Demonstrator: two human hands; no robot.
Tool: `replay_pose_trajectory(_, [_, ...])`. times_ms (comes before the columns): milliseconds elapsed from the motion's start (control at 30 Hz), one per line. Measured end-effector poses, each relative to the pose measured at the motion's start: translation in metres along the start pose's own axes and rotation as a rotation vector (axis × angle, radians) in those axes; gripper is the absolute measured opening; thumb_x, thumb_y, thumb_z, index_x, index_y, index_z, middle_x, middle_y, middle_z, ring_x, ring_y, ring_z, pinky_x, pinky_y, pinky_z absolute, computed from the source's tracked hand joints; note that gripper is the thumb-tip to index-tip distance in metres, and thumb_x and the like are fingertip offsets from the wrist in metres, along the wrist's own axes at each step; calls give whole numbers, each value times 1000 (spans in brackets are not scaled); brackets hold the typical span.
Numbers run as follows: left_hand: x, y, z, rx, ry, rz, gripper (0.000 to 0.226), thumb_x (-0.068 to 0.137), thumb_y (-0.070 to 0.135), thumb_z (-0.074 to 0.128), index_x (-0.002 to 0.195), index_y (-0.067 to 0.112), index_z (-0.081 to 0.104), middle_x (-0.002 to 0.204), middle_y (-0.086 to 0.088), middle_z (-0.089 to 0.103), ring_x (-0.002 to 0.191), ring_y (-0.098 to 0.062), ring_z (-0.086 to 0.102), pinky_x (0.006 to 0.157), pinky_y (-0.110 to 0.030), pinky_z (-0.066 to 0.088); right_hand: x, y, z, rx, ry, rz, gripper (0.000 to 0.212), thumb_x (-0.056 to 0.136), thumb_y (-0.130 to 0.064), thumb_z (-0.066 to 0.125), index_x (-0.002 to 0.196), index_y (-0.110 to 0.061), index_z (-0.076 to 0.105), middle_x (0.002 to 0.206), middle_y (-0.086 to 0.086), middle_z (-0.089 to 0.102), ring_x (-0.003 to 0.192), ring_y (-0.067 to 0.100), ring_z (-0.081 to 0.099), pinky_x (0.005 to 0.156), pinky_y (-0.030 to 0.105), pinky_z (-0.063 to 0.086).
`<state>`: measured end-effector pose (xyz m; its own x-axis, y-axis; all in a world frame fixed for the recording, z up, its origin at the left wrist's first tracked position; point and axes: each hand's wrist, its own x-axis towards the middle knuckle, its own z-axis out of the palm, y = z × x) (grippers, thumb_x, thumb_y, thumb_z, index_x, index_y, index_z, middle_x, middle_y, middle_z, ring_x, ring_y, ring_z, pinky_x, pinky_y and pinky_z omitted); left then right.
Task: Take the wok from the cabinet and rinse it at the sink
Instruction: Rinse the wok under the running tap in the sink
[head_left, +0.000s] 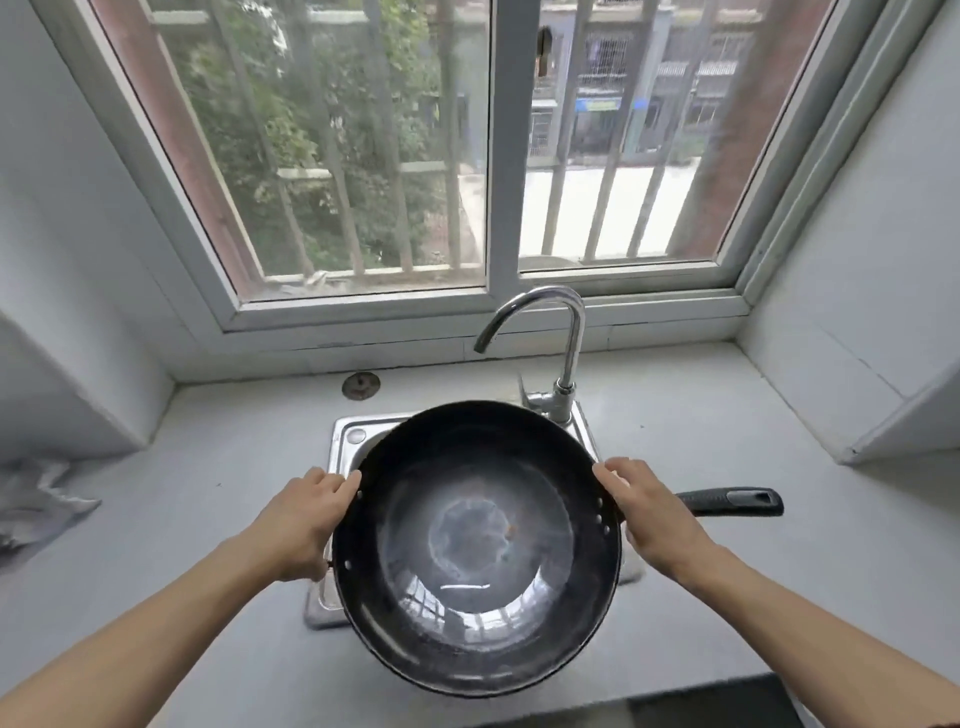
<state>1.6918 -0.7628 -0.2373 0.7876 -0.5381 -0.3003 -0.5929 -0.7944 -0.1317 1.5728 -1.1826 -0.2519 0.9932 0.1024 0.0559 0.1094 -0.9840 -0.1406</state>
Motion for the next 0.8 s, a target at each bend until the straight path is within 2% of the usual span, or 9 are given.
replay_pose_trajectory(67, [10, -14, 5, 9, -5, 3, 122, 59, 40, 79, 153, 14, 6, 136, 5, 43, 118, -20, 36, 97, -28, 40, 14, -7, 4, -2, 6, 2, 80, 60, 23, 45, 133, -9, 51, 128, 8, 51, 114, 31, 50, 72, 40, 55])
replay_pose_trajectory(167, [21, -29, 10, -3, -24, -7, 121, 59, 37, 81, 152, 14, 8, 136, 5, 42, 118, -21, 37, 97, -29, 40, 31, -12, 15, -5, -24, 1, 77, 62, 20, 45, 134, -10, 49, 129, 8, 50, 116, 29, 48, 77, 40, 54])
replay_pose_trajectory(267, [31, -39, 15, 7, -30, -10, 119, 60, 38, 80, 151, 14, 8, 137, 4, 42, 118, -21, 37, 97, -29, 40, 47, -11, 26, 3, -57, -13, 83, 59, 20, 48, 136, -12, 46, 127, 6, 48, 113, 29, 49, 77, 40, 55])
replay_pose_trajectory(367, [39, -44, 16, 18, -36, -28, 117, 61, 37, 79, 152, 13, 8, 137, 3, 42, 119, -22, 38, 96, -28, 39, 62, -10, 32, 35, -54, -27, 80, 60, 22, 53, 133, -10, 48, 121, 7, 51, 108, 31, 51, 75, 41, 56])
replay_pose_trajectory(467, [45, -47, 15, 24, -32, -42, 114, 62, 35, 77, 151, 12, 10, 136, 3, 43, 119, -22, 38, 95, -28, 39, 75, -8, 36, 64, -53, -18, 82, 61, 22, 53, 137, -10, 47, 122, 8, 51, 109, 30, 50, 76, 41, 55])
replay_pose_trajectory(600, [55, -49, 14, 25, -52, -54, 114, 63, 35, 78, 151, 12, 10, 139, 2, 42, 122, -23, 37, 97, -29, 39, 92, 2, 45, 80, -70, -24, 90, 54, 24, 56, 137, -10, 46, 122, 8, 50, 109, 30, 52, 77, 39, 56])
replay_pose_trajectory(800, [67, -52, 21, -3, -67, -65, 110, 63, 34, 77, 150, 13, 12, 137, 2, 44, 119, -22, 38, 97, -30, 40, 108, 9, 60, 86, -101, -49, 88, 55, 23, 58, 137, -6, 47, 123, 11, 51, 109, 31, 53, 76, 40, 57])
